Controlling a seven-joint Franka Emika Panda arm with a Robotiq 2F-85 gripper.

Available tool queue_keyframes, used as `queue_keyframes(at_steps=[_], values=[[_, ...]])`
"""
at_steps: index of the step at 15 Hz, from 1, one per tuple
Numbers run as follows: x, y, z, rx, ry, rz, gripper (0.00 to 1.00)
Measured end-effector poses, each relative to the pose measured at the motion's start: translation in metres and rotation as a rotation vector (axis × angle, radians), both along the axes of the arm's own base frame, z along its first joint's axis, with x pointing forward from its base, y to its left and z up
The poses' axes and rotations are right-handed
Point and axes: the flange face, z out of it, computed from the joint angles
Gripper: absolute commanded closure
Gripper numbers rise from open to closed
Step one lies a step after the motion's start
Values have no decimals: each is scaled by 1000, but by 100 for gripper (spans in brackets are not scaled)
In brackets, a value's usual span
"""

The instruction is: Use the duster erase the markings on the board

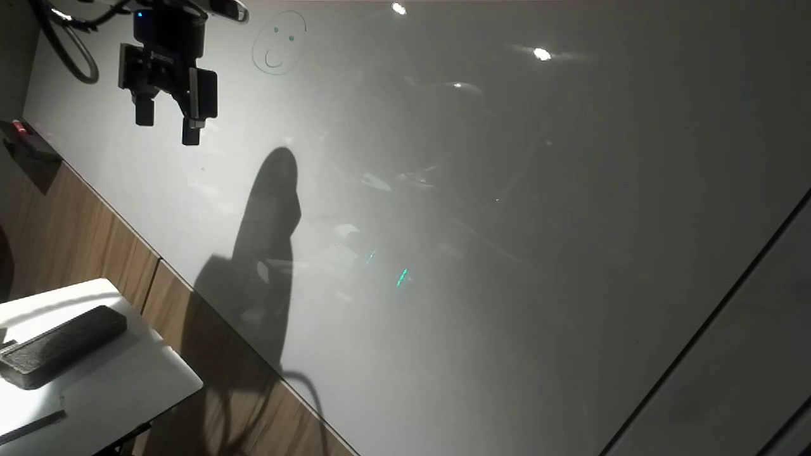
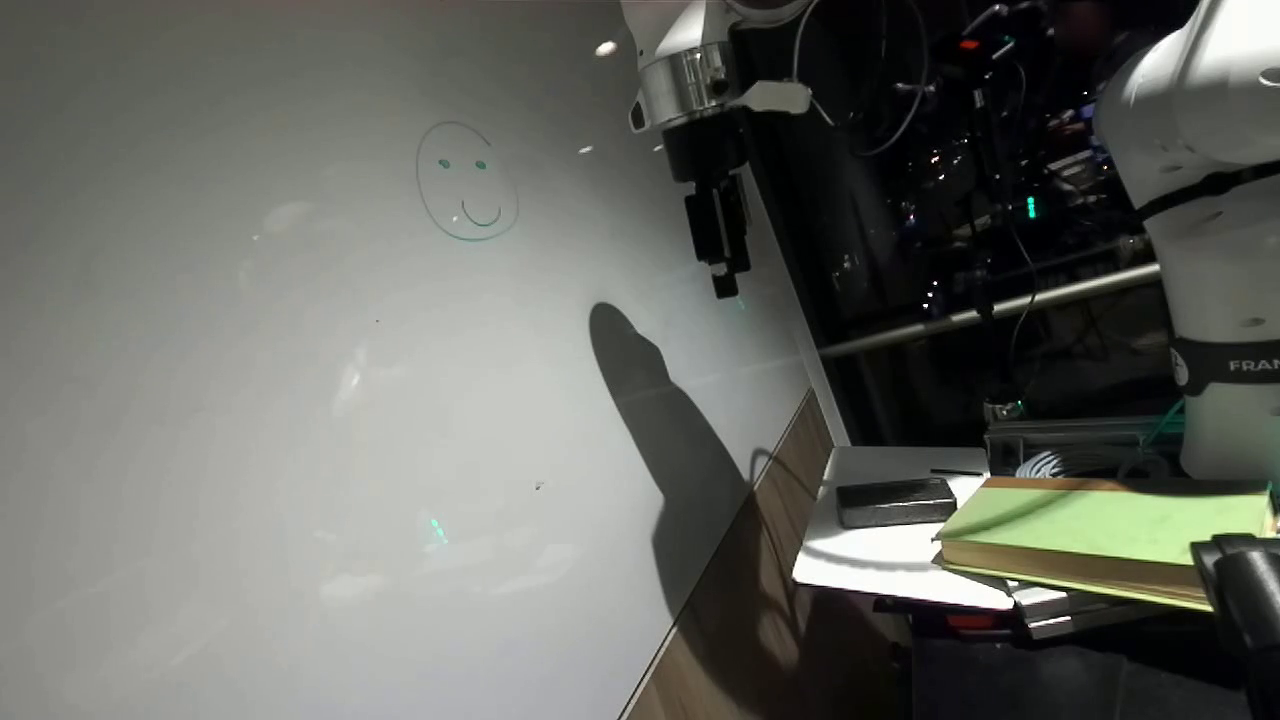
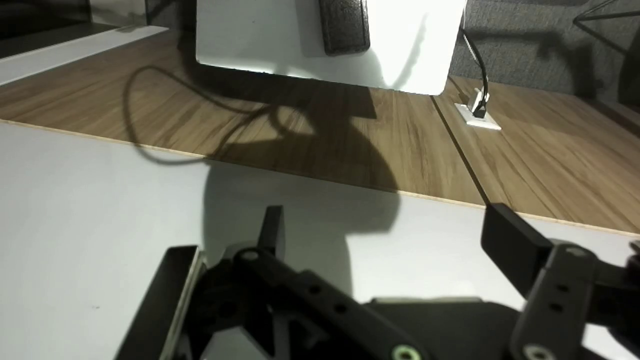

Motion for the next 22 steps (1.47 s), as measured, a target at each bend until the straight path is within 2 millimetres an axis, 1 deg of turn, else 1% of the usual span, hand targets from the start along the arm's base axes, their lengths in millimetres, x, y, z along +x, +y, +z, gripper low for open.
queue_keyframes(at_steps=[6,9,12,18,20,22], values=[[0,0,-1,-1,1,-1,0],[0,-3,-7,3,-16,6,0],[-2,-13,-26,11,-32,19,0],[-14,-45,-84,13,-10,24,0],[-12,-51,-96,14,14,24,0],[-10,-53,-109,12,51,31,0]])
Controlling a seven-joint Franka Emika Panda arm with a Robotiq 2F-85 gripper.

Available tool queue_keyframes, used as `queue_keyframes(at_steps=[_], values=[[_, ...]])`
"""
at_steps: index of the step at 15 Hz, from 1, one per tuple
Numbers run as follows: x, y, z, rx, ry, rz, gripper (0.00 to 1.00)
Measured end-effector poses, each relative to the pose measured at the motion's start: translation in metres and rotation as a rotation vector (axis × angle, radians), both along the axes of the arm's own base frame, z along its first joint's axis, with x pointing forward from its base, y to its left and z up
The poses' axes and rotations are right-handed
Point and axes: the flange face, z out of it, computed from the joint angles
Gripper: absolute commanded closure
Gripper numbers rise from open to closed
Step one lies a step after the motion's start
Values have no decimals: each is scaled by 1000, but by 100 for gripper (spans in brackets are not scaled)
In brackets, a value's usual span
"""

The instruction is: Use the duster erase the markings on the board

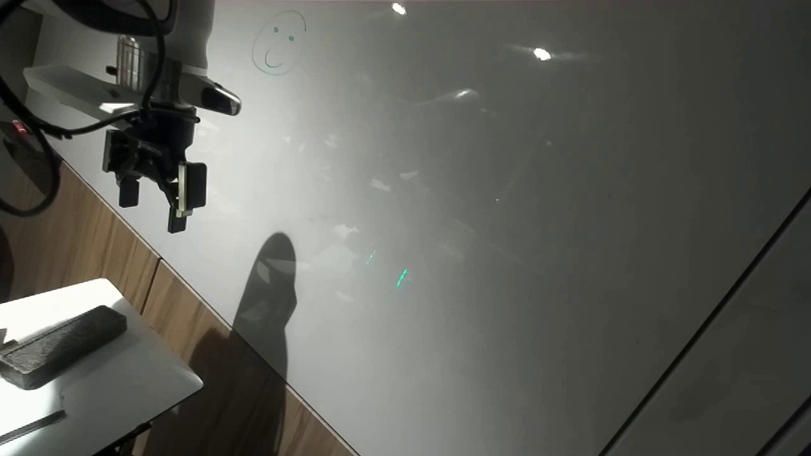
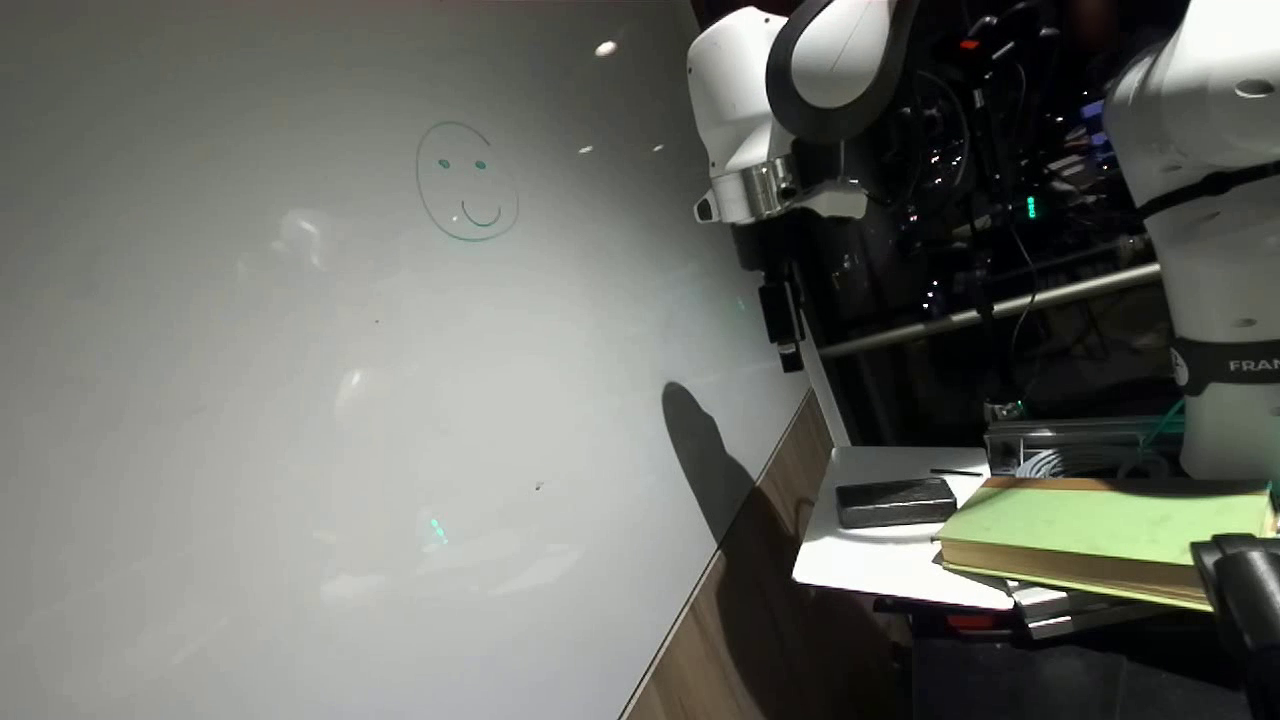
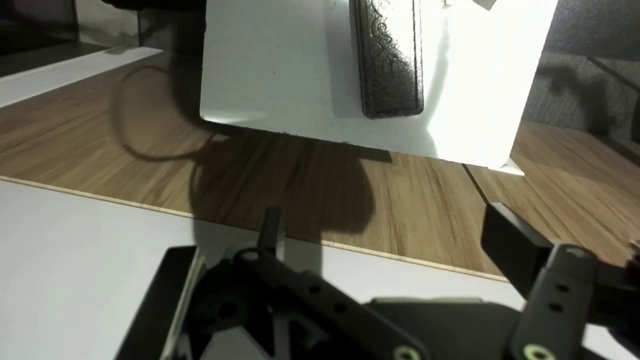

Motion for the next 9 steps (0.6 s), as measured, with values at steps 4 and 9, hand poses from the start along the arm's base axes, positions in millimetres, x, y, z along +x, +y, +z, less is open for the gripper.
queue_keyframes(at_steps=[4,9], values=[[1,10,-32,-7,88,35,0],[2,15,-89,-13,196,57,0]])
